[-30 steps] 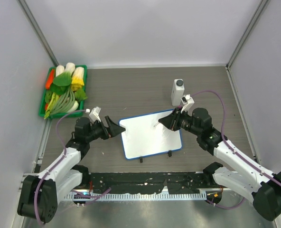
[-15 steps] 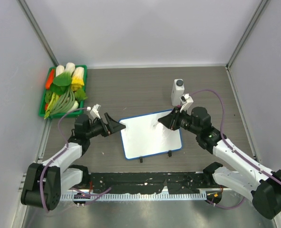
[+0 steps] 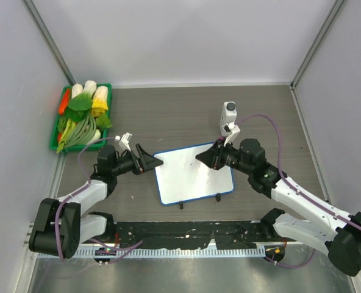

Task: Write a sentence on the whiteboard

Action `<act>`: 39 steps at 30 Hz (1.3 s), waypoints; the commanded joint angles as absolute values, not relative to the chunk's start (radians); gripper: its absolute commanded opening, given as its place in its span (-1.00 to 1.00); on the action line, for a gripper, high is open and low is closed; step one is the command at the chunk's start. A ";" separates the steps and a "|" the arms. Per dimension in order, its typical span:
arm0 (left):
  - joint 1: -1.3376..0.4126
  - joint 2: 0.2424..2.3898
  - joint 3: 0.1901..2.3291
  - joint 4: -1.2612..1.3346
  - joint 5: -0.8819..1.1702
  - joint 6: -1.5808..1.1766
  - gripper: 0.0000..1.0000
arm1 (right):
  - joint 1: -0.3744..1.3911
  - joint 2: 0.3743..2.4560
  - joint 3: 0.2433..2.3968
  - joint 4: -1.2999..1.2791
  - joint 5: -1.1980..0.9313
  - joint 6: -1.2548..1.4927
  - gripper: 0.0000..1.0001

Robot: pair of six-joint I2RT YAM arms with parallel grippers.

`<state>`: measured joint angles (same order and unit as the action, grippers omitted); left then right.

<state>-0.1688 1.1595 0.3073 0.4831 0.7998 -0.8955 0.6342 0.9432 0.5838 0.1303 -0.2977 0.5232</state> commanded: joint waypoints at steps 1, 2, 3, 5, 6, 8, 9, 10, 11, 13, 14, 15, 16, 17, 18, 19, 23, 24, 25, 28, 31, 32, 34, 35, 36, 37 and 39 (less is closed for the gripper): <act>-0.167 1.175 0.334 0.572 0.848 -0.916 0.65 | 0.646 0.950 0.653 0.184 -0.255 0.491 -0.97; -0.166 1.178 0.333 0.574 0.848 -0.919 0.65 | 0.646 0.946 0.658 0.186 -0.258 0.486 -0.97; -0.167 1.178 0.333 0.575 0.850 -0.919 0.64 | 0.646 0.946 0.664 0.186 -0.259 0.486 -0.97; -0.166 1.177 0.328 0.578 0.850 -0.920 0.63 | 0.646 0.945 0.672 0.189 -0.262 0.488 -0.97; -0.166 1.172 0.327 0.578 0.853 -0.920 0.62 | 0.646 0.948 0.673 0.190 -0.264 0.489 -0.97; -0.169 1.164 0.321 0.587 0.850 -0.919 0.62 | 0.646 0.953 0.676 0.202 -0.278 0.498 -0.97; -0.169 1.163 0.318 0.600 0.848 -0.919 0.62 | 0.644 0.956 0.673 0.219 -0.288 0.502 -0.97; -0.169 1.164 0.316 0.609 0.844 -0.919 0.61 | 0.646 0.962 0.672 0.225 -0.294 0.506 -0.97; -0.170 1.166 0.316 0.618 0.847 -0.922 0.59 | 0.647 0.966 0.672 0.233 -0.301 0.506 -0.97; -0.173 1.175 0.313 0.669 0.861 -0.939 0.55 | 0.650 0.977 0.672 0.253 -0.323 0.511 -0.97; -0.176 1.183 0.313 0.690 0.867 -0.945 0.53 | 0.650 0.982 0.667 0.261 -0.333 0.517 -0.97; -0.181 1.187 0.313 0.704 0.873 -0.946 0.49 | 0.650 0.986 0.666 0.274 -0.350 0.525 -0.97; -0.184 1.196 0.314 0.718 0.874 -0.950 0.45 | 0.655 0.986 0.654 0.285 -0.353 0.528 -0.97; -0.187 1.204 0.316 0.732 0.880 -0.950 0.39 | 0.657 0.986 0.649 0.307 -0.357 0.538 -0.98; -0.190 1.210 0.318 0.736 0.887 -0.953 0.32 | 0.658 0.988 0.641 0.313 -0.357 0.543 -0.97; -0.192 1.216 0.318 0.741 0.890 -0.956 0.28 | 0.660 0.989 0.641 0.321 -0.357 0.546 -0.97; -0.192 1.207 0.276 0.761 0.868 -0.937 0.23 | 0.670 1.017 0.649 0.339 -0.357 0.542 -0.97; -0.192 1.197 0.262 0.750 0.853 -0.924 0.25 | 0.673 1.023 0.652 0.342 -0.357 0.541 -0.98; -0.192 1.187 0.256 0.726 0.841 -0.904 0.26 | 0.676 1.034 0.656 0.344 -0.357 0.537 -0.97; -0.192 1.163 0.233 0.715 0.831 -0.874 0.26 | 0.689 1.054 0.669 0.347 -0.347 0.529 -0.97; -0.192 1.155 0.222 0.698 0.827 -0.836 0.24 | 0.693 1.081 0.670 0.362 -0.334 0.517 -0.97; -0.192 1.157 0.224 0.681 0.825 -0.821 0.21 | 0.696 1.088 0.672 0.367 -0.328 0.515 -0.97; -0.192 1.161 0.227 0.654 0.828 -0.792 0.08 | 0.696 1.101 0.681 0.367 -0.324 0.517 -0.97; -0.193 1.167 0.226 0.652 0.828 -0.787 0.00 | 0.701 1.104 0.681 0.367 -0.321 0.518 -0.97; -0.192 1.173 0.224 0.653 0.828 -0.781 -0.08 | 0.701 1.108 0.683 0.371 -0.313 0.518 -0.97; -0.195 1.181 0.225 0.652 0.834 -0.772 -0.19 | 0.704 1.114 0.683 0.374 -0.311 0.518 -0.98; -0.193 1.198 0.233 0.632 0.835 -0.746 -0.35 | 0.707 1.124 0.681 0.387 -0.310 0.520 -0.97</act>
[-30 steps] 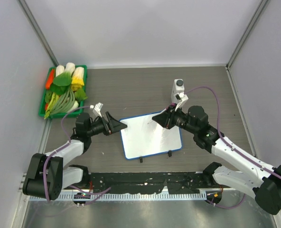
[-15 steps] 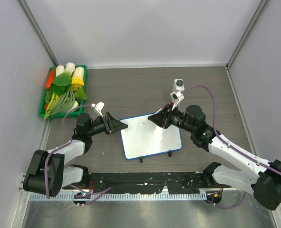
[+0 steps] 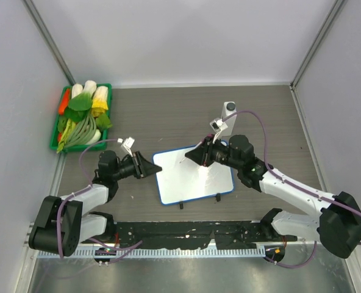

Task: Write a sentence on the whiteboard

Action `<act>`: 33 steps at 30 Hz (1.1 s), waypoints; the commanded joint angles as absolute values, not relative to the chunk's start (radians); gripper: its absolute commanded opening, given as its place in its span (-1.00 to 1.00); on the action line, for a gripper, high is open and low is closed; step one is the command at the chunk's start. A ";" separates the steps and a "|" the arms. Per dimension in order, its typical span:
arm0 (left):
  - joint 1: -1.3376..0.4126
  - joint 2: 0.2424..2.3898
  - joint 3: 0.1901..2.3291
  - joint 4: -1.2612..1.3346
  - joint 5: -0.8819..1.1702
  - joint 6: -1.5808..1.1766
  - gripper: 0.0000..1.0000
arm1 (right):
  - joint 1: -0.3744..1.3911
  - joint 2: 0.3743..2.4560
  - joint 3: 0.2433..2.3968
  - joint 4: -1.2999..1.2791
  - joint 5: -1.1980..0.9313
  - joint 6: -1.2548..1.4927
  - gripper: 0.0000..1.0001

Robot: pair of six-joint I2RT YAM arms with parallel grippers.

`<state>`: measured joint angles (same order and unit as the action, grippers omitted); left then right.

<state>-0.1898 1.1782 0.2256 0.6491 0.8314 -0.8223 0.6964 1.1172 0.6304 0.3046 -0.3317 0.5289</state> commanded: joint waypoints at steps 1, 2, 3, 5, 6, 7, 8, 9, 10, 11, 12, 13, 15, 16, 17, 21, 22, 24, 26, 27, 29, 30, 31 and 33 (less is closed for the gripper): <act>-0.195 1.206 0.236 0.617 0.834 -0.732 -0.45 | 0.709 1.132 0.684 0.387 -0.307 0.520 -0.97; -0.192 1.212 0.238 0.608 0.841 -0.717 -0.56 | 0.710 1.135 0.689 0.387 -0.307 0.520 -0.97; -0.192 1.215 0.239 0.595 0.845 -0.706 -0.63 | 0.713 1.143 0.692 0.387 -0.305 0.519 -0.97; -0.192 1.221 0.230 0.616 0.860 -0.709 -0.76 | 0.719 1.144 0.690 0.390 -0.295 0.509 -0.97; -0.192 1.220 0.227 0.633 0.867 -0.710 -0.81 | 0.724 1.146 0.692 0.390 -0.284 0.506 -0.97; -0.192 1.215 0.227 0.632 0.865 -0.709 -0.85 | 0.730 1.147 0.692 0.382 -0.275 0.494 -0.97; -0.192 1.210 0.232 0.620 0.861 -0.701 -0.90 | 0.735 1.149 0.693 0.382 -0.258 0.488 -0.97; -0.192 1.204 0.233 0.620 0.864 -0.700 -0.95 | 0.747 1.152 0.699 0.374 -0.250 0.473 -0.97; -0.192 1.198 0.233 0.618 0.865 -0.696 -0.99 | 0.753 1.155 0.704 0.373 -0.239 0.466 -0.97; -0.193 1.193 0.229 0.618 0.862 -0.698 -1.00 | 0.768 1.160 0.706 0.371 -0.232 0.448 -0.97; -0.192 1.189 0.226 0.618 0.858 -0.698 -1.00 | 0.776 1.161 0.712 0.370 -0.212 0.442 -0.97; -0.192 1.183 0.224 0.623 0.859 -0.699 -1.00 | 0.793 1.167 0.713 0.370 -0.200 0.425 -0.97; -0.192 1.178 0.224 0.623 0.861 -0.698 -1.00 | 0.811 1.178 0.721 0.367 -0.164 0.410 -0.97; -0.192 1.177 0.222 0.621 0.861 -0.698 -1.00 | 0.818 1.189 0.730 0.365 -0.146 0.400 -0.97; -0.192 1.177 0.222 0.621 0.861 -0.698 -1.00 | 0.827 1.192 0.733 0.365 -0.128 0.396 -0.97; -0.193 1.181 0.219 0.635 0.858 -0.704 -1.00 | 0.864 1.216 0.747 0.371 -0.060 0.368 -0.97; -0.193 1.184 0.219 0.638 0.859 -0.704 -1.00 | 0.868 1.224 0.749 0.371 -0.048 0.361 -0.97; -0.193 1.193 0.221 0.643 0.867 -0.707 -1.00 | 0.885 1.233 0.749 0.377 -0.025 0.354 -0.97; -0.192 1.192 0.219 0.646 0.870 -0.710 -1.00 | 0.899 1.241 0.747 0.390 -0.003 0.353 -0.97; -0.193 1.192 0.219 0.650 0.868 -0.710 -1.00 | 0.905 1.243 0.744 0.396 0.046 0.351 -0.97; -0.193 1.190 0.218 0.649 0.870 -0.710 -1.00 | 0.913 1.247 0.742 0.403 0.072 0.354 -0.97; -0.192 1.189 0.218 0.649 0.870 -0.710 -1.00 | 0.917 1.252 0.742 0.410 0.077 0.354 -0.97; -0.193 1.187 0.216 0.649 0.870 -0.712 -1.00 | 0.920 1.253 0.745 0.413 0.090 0.354 -0.97; -0.192 1.183 0.215 0.652 0.871 -0.712 -1.00 | 0.925 1.258 0.749 0.420 0.100 0.357 -0.97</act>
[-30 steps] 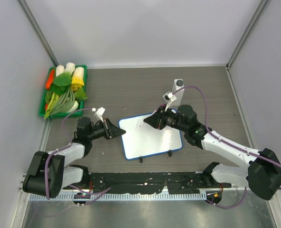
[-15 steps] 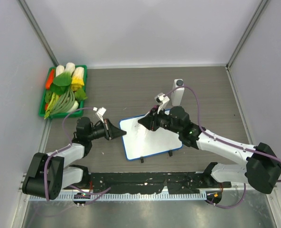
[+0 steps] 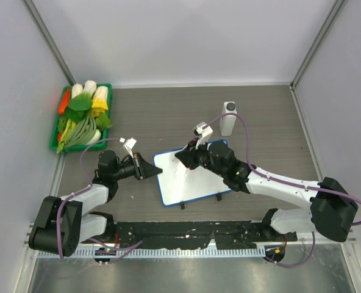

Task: Write a sentence on the whiteboard

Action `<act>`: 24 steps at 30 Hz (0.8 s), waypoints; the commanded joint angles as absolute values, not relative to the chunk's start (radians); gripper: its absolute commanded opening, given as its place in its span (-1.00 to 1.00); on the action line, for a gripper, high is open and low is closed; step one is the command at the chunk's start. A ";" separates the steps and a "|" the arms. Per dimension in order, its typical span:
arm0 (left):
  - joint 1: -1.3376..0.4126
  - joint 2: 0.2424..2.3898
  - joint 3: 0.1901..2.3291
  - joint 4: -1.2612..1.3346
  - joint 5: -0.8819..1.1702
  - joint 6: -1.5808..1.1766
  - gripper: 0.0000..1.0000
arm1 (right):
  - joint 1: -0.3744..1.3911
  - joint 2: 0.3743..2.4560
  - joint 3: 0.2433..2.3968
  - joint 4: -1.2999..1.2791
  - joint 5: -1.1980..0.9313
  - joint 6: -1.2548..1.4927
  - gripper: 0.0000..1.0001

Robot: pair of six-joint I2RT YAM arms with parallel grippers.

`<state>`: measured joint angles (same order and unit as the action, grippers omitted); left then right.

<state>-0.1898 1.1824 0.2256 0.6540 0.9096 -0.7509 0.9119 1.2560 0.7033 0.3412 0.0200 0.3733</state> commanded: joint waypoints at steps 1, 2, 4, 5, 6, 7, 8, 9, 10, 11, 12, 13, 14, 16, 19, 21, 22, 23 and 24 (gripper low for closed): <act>-0.192 1.180 0.215 0.650 0.868 -0.712 -1.00 | 0.927 1.264 0.749 0.425 0.100 0.359 -0.97; -0.193 1.180 0.213 0.652 0.868 -0.712 -1.00 | 0.927 1.270 0.756 0.425 0.103 0.357 -0.97; -0.193 1.183 0.213 0.652 0.868 -0.712 -1.00 | 0.931 1.288 0.776 0.416 0.100 0.362 -0.97; -0.193 1.181 0.213 0.655 0.873 -0.713 -1.00 | 0.934 1.295 0.781 0.416 0.100 0.362 -0.98; -0.192 1.181 0.213 0.657 0.873 -0.713 -1.00 | 0.937 1.301 0.790 0.417 0.101 0.361 -0.97; -0.192 1.181 0.212 0.658 0.870 -0.713 -1.00 | 0.942 1.304 0.790 0.417 0.106 0.360 -0.98; -0.193 1.180 0.212 0.658 0.870 -0.713 -1.00 | 0.945 1.313 0.796 0.419 0.109 0.360 -0.98; -0.193 1.180 0.212 0.658 0.870 -0.713 -1.00 | 0.948 1.316 0.801 0.419 0.109 0.357 -0.97; -0.192 1.180 0.212 0.658 0.870 -0.713 -1.00 | 0.950 1.328 0.808 0.416 0.113 0.359 -0.98; -0.193 1.178 0.212 0.658 0.871 -0.713 -1.00 | 0.951 1.333 0.811 0.416 0.112 0.357 -0.97; -0.192 1.180 0.212 0.658 0.871 -0.713 -1.00 | 0.951 1.344 0.821 0.410 0.112 0.354 -0.97; -0.192 1.178 0.212 0.657 0.870 -0.713 -1.00 | 0.954 1.347 0.822 0.408 0.107 0.354 -0.97; -0.192 1.178 0.212 0.660 0.873 -0.713 -1.00 | 0.957 1.353 0.827 0.410 0.107 0.356 -0.97; -0.192 1.178 0.212 0.661 0.873 -0.713 -1.00 | 0.959 1.364 0.833 0.405 0.112 0.353 -0.98; -0.195 1.177 0.210 0.661 0.873 -0.715 -1.00 | 0.962 1.374 0.838 0.396 0.126 0.347 -0.97; -0.192 1.178 0.210 0.663 0.874 -0.715 -1.00 | 0.963 1.387 0.841 0.387 0.133 0.342 -0.97; -0.192 1.177 0.210 0.664 0.874 -0.715 -1.00 | 0.965 1.390 0.842 0.382 0.132 0.336 -0.98; -0.193 1.178 0.212 0.663 0.874 -0.715 -1.00 | 0.966 1.393 0.842 0.380 0.132 0.333 -0.97; -0.192 1.177 0.210 0.664 0.877 -0.715 -1.00 | 0.966 1.394 0.842 0.376 0.132 0.333 -0.97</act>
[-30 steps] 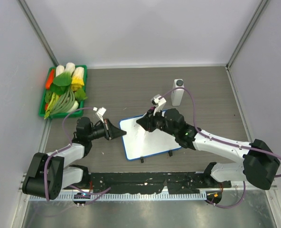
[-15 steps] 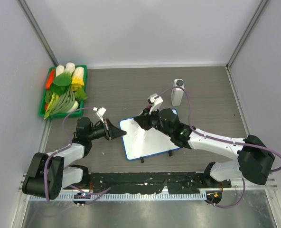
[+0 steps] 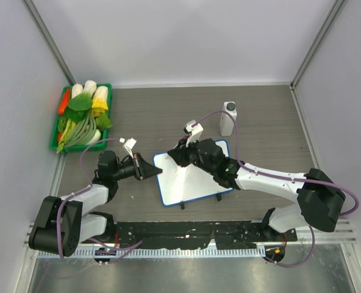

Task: Write a sentence on the whiteboard

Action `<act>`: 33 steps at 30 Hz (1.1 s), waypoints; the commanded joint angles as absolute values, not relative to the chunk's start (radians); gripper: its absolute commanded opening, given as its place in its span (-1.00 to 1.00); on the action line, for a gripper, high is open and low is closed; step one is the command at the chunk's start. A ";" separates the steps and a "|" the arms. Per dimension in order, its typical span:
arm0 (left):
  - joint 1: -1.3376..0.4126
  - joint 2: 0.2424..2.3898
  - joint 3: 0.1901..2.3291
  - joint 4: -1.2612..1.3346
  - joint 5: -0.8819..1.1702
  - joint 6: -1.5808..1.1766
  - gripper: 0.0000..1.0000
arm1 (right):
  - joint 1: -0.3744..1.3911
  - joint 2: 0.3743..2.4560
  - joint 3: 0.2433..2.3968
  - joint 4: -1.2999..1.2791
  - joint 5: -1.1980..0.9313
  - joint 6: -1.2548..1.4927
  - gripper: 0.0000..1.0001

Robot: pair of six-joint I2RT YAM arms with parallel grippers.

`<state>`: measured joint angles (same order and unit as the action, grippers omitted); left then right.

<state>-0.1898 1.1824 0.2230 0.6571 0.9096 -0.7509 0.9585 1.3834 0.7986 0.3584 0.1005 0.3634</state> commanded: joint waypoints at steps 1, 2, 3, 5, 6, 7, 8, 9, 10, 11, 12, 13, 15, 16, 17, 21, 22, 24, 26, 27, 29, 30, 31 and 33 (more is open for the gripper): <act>-0.192 1.175 0.209 0.663 0.874 -0.715 -1.00 | 0.966 1.393 0.841 0.374 0.130 0.337 -0.98; -0.192 1.174 0.209 0.664 0.874 -0.715 -1.00 | 0.968 1.394 0.839 0.374 0.132 0.337 -0.97; -0.193 1.175 0.209 0.664 0.874 -0.715 -1.00 | 0.968 1.396 0.836 0.373 0.132 0.337 -0.97; -0.193 1.174 0.209 0.664 0.876 -0.715 -1.00 | 0.971 1.394 0.830 0.371 0.135 0.339 -0.97; -0.193 1.175 0.209 0.664 0.877 -0.715 -1.00 | 0.969 1.394 0.828 0.371 0.135 0.337 -0.97; -0.193 1.174 0.209 0.664 0.876 -0.716 -1.00 | 0.973 1.393 0.824 0.371 0.135 0.337 -0.98; -0.193 1.173 0.209 0.663 0.876 -0.716 -1.00 | 0.974 1.391 0.822 0.368 0.137 0.339 -0.97; -0.193 1.172 0.207 0.664 0.876 -0.716 -1.00 | 0.976 1.390 0.819 0.365 0.135 0.341 -0.97; -0.192 1.172 0.207 0.666 0.874 -0.715 -1.00 | 0.976 1.388 0.816 0.365 0.135 0.339 -0.97; -0.193 1.172 0.207 0.664 0.877 -0.716 -1.00 | 0.979 1.385 0.812 0.367 0.135 0.339 -0.97; -0.192 1.170 0.207 0.664 0.876 -0.716 -1.00 | 0.979 1.384 0.807 0.367 0.137 0.339 -0.97; -0.195 1.172 0.207 0.666 0.876 -0.716 -1.00 | 0.980 1.381 0.802 0.365 0.137 0.341 -0.97; -0.192 1.170 0.207 0.666 0.877 -0.716 -1.00 | 0.985 1.378 0.799 0.365 0.132 0.342 -0.97; -0.193 1.169 0.207 0.667 0.877 -0.716 -1.00 | 0.983 1.378 0.796 0.365 0.130 0.342 -0.97; -0.193 1.169 0.207 0.666 0.879 -0.716 -1.00 | 0.986 1.381 0.796 0.359 0.132 0.341 -0.97; -0.193 1.169 0.207 0.666 0.880 -0.716 -1.00 | 0.991 1.378 0.781 0.354 0.129 0.339 -0.97; -0.193 1.167 0.207 0.667 0.881 -0.716 -1.00 | 0.994 1.376 0.779 0.351 0.130 0.341 -0.97; -0.193 1.166 0.207 0.667 0.879 -0.716 -1.00 | 0.997 1.371 0.773 0.348 0.130 0.341 -0.97; -0.192 1.166 0.206 0.669 0.879 -0.716 -1.00 | 1.003 1.367 0.767 0.348 0.126 0.342 -0.97; -0.192 1.167 0.206 0.669 0.879 -0.718 -1.00 | 1.003 1.368 0.767 0.345 0.124 0.342 -0.97; -0.193 1.164 0.204 0.667 0.879 -0.716 -1.00 | 1.008 1.364 0.764 0.339 0.117 0.345 -0.97; -0.193 1.164 0.204 0.669 0.880 -0.716 -1.00 | 1.014 1.362 0.764 0.337 0.117 0.345 -0.97; -0.192 1.163 0.204 0.669 0.879 -0.716 -1.00 | 1.017 1.361 0.759 0.337 0.117 0.345 -0.98; -0.192 1.163 0.204 0.670 0.879 -0.718 -1.00 | 1.023 1.358 0.753 0.337 0.124 0.347 -0.97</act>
<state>-0.1902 1.1763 0.2161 0.6613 0.9092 -0.7513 1.0119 1.3849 0.7670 0.3477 0.1032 0.3611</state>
